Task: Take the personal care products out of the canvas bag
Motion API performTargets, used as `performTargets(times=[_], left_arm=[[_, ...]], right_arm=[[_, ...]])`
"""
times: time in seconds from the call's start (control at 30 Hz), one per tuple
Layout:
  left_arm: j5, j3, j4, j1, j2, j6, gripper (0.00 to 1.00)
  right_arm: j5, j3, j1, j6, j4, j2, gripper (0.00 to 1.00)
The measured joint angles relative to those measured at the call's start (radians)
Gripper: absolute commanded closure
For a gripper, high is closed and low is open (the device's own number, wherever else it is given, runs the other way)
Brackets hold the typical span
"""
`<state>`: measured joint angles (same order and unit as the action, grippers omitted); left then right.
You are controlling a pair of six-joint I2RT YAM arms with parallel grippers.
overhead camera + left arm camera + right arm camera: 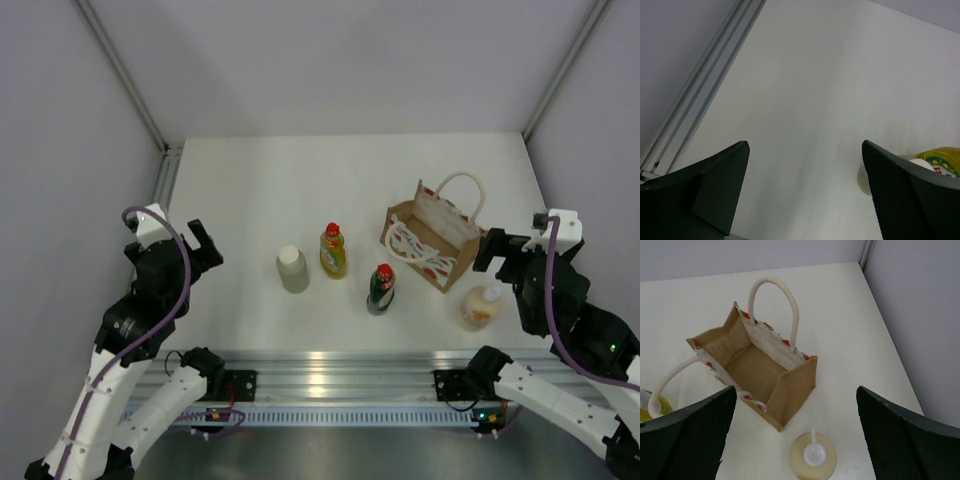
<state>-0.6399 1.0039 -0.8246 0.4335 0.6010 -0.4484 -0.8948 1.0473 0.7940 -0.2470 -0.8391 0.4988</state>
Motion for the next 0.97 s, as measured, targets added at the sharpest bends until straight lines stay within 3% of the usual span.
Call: performTargets(times=[0.97], left_arm=[[0.024,-0.079,0.001,0.0,-0.01,-0.02,0.02]], right_arm=[[-0.047,-0.041,0.0,-0.019,-0.055,-0.098,0.01]])
